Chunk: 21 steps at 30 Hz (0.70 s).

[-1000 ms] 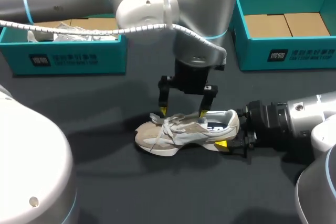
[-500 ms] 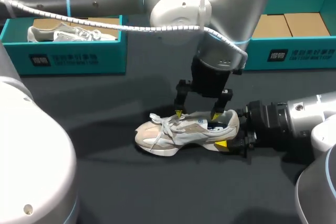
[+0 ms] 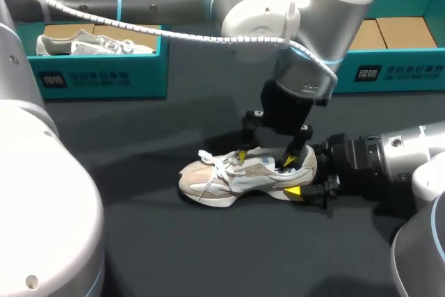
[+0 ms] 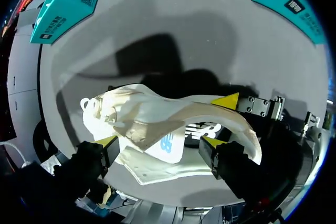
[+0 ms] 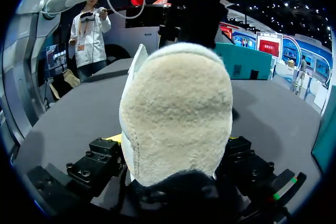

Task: Take the shoe out of the shoebox, open the shoe tongue, remove and reinsert the insole, then place the shoe into the shoebox

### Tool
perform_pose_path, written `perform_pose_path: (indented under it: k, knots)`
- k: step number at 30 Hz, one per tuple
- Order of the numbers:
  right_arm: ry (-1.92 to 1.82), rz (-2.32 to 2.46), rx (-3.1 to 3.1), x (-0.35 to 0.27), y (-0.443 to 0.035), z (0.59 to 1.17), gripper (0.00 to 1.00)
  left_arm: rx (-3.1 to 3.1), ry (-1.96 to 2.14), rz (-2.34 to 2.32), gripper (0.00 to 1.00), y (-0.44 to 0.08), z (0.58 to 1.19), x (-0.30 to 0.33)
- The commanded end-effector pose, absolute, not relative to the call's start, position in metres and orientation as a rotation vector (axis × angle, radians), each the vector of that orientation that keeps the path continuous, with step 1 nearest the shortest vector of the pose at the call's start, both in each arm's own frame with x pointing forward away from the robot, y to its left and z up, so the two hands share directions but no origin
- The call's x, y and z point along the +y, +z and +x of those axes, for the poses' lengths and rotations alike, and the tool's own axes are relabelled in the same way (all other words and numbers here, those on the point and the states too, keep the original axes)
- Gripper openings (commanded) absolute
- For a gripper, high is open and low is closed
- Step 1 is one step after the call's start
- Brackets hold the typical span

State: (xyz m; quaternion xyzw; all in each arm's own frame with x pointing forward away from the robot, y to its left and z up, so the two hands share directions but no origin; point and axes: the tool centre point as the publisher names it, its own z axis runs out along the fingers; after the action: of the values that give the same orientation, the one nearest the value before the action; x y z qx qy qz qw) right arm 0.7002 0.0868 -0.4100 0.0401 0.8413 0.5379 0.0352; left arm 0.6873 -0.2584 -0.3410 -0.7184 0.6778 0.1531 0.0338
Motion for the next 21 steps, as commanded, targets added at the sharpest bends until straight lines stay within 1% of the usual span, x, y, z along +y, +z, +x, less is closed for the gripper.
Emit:
perform_pose_path:
  k: [1,13,14,18,21]
  knots:
    - [1.648,0.123,2.59,0.087,-0.412,0.7,0.0,2.038,0.513,-2.209,0.97,-0.343,0.684,-0.264]
    - [1.648,0.123,2.59,0.087,-0.412,0.7,0.0,2.029,0.617,-2.179,0.94,-0.35,0.68,-0.257]
    - [1.648,0.123,2.59,0.087,-0.412,0.7,0.0,2.034,0.628,-2.178,0.93,-0.35,0.68,-0.257]
    - [1.648,0.123,2.59,0.087,-0.412,0.7,0.0,2.037,0.67,-2.176,0.78,-0.35,0.679,-0.255]
    - [1.648,0.123,2.59,0.087,-0.412,0.7,0.0,2.049,0.696,-2.175,0.75,-0.348,0.679,-0.252]
